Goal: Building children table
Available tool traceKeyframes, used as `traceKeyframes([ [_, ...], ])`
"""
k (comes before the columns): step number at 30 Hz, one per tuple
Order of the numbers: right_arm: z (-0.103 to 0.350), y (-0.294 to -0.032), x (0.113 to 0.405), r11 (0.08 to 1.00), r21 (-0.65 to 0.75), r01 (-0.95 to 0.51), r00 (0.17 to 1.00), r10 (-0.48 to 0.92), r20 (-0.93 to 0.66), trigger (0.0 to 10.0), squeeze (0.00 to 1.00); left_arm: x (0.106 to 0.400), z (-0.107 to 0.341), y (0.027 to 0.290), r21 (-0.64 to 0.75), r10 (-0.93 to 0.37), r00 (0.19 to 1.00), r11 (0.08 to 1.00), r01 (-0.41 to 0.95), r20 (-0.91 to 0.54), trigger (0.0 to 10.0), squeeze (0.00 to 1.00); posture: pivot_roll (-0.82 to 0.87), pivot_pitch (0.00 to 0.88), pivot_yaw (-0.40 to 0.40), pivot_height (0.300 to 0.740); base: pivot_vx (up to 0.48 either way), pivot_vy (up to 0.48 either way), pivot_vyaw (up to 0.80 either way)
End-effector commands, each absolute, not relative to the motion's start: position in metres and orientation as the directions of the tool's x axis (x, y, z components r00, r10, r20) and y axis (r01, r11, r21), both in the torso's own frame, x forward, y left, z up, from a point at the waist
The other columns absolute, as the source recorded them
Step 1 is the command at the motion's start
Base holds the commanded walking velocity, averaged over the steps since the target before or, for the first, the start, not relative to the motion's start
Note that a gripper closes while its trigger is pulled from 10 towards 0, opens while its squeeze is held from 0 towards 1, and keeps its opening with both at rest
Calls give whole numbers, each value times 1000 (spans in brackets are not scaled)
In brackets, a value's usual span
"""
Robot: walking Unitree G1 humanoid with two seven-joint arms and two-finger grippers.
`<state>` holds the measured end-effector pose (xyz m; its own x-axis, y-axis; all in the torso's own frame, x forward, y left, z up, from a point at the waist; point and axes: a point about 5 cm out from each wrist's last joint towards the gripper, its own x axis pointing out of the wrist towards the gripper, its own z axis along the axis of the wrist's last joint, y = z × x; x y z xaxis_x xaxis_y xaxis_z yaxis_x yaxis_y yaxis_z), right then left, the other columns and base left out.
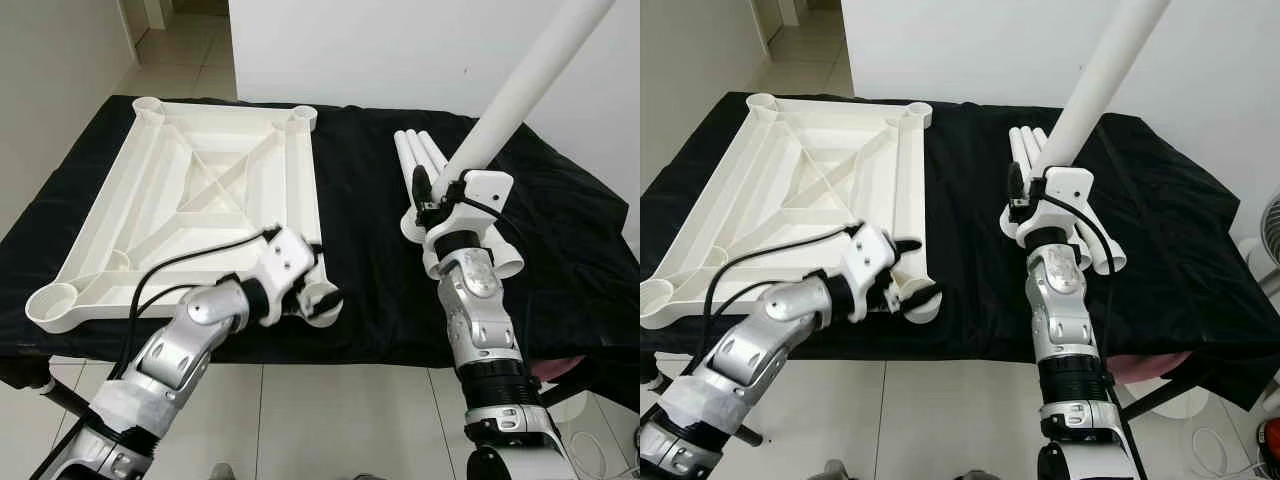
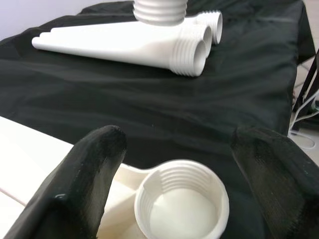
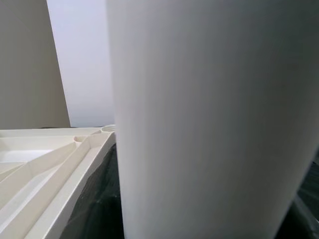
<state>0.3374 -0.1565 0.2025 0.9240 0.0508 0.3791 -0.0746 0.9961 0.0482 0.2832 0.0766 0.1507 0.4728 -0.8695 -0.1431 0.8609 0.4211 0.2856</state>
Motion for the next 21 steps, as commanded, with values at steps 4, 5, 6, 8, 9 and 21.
traceKeyframes([
  [4,208,-167,333,998,36,-59,912,39,409,10000,0,276,124,89,270,-869,404,331,904,-285,10000,0,-70,0,-11,740,0,0,0],
  [5,208,-167,333,998,36,-59,912,39,409,10000,0,276,124,89,270,-869,404,331,904,-285,10000,0,-70,0,-11,740,0,0,0],
  [6,208,-169,332,998,33,-58,911,39,410,10000,0,274,121,93,258,-870,389,318,912,-303,10000,0,-70,0,-11,740,0,0,0],
  [8,208,-170,332,998,25,-53,913,38,407,10000,0,272,119,97,248,-872,375,306,919,-314,10000,0,-73,0,-8,740,0,0,0],
  [9,207,-170,331,998,21,-51,913,38,406,10000,0,270,118,102,222,-874,362,302,927,-325,10000,0,-75,0,-7,740,0,0,0],
  [21,206,-171,331,998,7,-54,915,47,400,10000,0,275,114,127,212,-834,410,354,911,-370,10000,0,-69,0,-9,740,0,0,0],
])
